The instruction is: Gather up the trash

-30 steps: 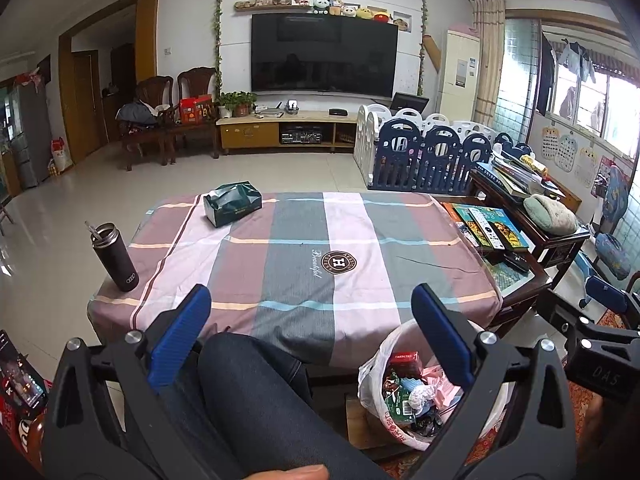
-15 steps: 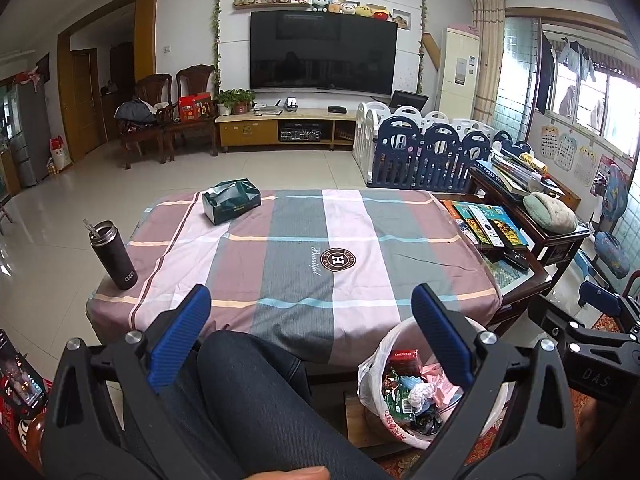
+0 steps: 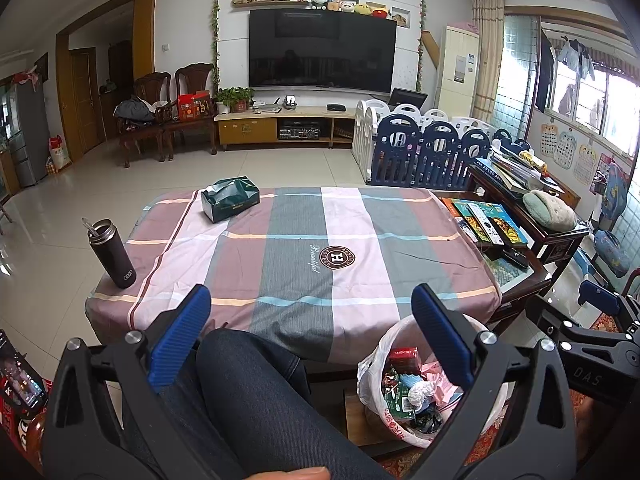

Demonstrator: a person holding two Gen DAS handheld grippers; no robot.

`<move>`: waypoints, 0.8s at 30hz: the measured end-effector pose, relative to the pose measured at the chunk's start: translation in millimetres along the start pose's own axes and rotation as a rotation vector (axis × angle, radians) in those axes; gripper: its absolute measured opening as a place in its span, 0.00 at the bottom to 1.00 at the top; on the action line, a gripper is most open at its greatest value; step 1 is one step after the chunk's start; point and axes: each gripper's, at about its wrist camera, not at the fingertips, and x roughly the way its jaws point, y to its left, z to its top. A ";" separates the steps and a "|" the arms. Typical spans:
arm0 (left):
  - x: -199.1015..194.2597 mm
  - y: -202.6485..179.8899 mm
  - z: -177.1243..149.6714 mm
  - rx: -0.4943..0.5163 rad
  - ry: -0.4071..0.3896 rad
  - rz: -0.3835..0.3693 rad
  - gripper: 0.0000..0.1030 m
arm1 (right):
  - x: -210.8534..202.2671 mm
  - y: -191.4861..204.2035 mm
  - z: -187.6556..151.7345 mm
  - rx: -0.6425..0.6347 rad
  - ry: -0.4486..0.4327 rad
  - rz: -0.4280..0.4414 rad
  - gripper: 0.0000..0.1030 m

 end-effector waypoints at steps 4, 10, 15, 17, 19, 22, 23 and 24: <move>2.0 -0.3 -1.4 0.001 0.005 0.000 0.97 | 0.3 -0.1 -0.3 0.001 0.001 0.001 0.97; 2.3 0.0 -1.9 0.001 0.006 -0.002 0.97 | 2.1 1.6 -1.7 -0.004 0.007 0.004 0.97; 3.1 0.7 -1.8 -0.001 0.008 -0.003 0.97 | 3.9 1.9 -2.6 -0.003 0.012 0.007 0.97; 3.6 0.6 -2.3 -0.002 0.012 -0.004 0.97 | 4.0 1.9 -2.6 -0.002 0.012 0.009 0.97; 4.1 -0.4 -3.9 -0.003 0.014 -0.003 0.97 | 5.3 1.3 -3.8 -0.002 0.012 0.009 0.97; 5.0 -0.2 -5.0 -0.004 0.016 -0.003 0.97 | 5.7 1.3 -4.1 -0.004 0.014 0.007 0.97; 5.0 -0.3 -4.9 -0.003 0.016 -0.002 0.97 | 6.0 1.3 -4.3 -0.004 0.015 0.008 0.97; 5.0 -0.2 -5.0 -0.003 0.016 -0.002 0.97 | 6.0 1.3 -4.5 -0.003 0.016 0.009 0.97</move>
